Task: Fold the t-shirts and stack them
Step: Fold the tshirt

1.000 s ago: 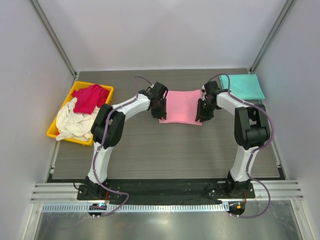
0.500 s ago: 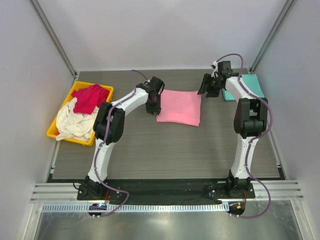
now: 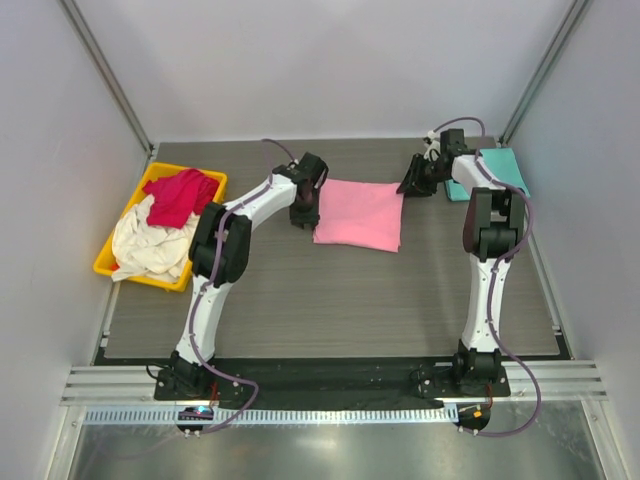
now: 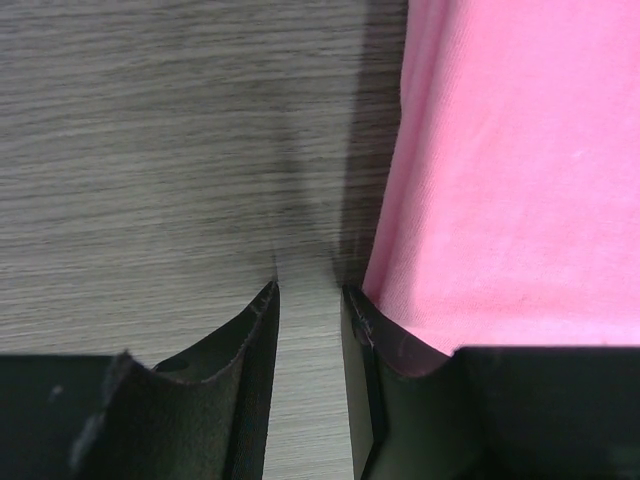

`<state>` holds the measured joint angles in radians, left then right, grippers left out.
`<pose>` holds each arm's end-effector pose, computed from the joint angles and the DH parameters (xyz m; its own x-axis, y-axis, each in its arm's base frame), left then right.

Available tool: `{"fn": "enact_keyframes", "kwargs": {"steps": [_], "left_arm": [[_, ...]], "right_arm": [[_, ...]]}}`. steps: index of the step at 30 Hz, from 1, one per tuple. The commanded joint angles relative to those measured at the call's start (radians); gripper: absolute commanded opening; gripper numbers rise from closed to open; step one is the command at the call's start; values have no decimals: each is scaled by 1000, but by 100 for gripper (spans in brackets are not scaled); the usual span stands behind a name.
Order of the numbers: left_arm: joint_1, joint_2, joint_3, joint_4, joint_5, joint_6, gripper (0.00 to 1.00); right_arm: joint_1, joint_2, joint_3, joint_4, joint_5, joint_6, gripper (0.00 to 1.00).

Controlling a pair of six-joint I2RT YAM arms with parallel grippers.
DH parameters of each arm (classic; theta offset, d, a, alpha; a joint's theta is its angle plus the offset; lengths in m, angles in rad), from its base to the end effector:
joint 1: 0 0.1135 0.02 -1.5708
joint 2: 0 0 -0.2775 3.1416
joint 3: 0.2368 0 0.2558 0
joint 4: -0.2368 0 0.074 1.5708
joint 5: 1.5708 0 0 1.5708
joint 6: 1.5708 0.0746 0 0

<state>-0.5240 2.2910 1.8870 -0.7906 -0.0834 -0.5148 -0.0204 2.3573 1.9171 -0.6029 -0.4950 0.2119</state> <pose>0.4445 -0.2497 0.1416 -0.9334 -0.0273 -0.3579 0.0144 0.9934 -0.1135 0.5379 0.0245 0.1372 -0.8910 0.2033 -0.4060 -0.0346 0.8612 0.5071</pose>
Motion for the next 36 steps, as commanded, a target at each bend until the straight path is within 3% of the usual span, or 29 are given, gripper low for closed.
{"fn": "enact_keyframes", "kwargs": {"steps": [1, 9, 16, 20, 29, 36], "left_arm": [[12, 31, 18, -21, -21, 16, 33], [24, 24, 50, -53, -32, 32, 32], [32, -93, 57, -102, -27, 45, 33], [30, -256, -38, -78, 58, 32, 33], [30, -557, -402, 43, 290, 15, 34], [28, -697, -565, 59, 309, 27, 34]], "right_arm": [[-46, 29, 53, 34, -83, 1, 39], [-52, 27, 17, 58, -189, -11, 56], [-29, 16, -23, 63, -154, -22, 59], [-12, 23, -32, 57, -119, -23, 59], [11, 59, -13, 3, -70, -86, 55], [20, 89, 17, -44, -71, -128, 50]]}}
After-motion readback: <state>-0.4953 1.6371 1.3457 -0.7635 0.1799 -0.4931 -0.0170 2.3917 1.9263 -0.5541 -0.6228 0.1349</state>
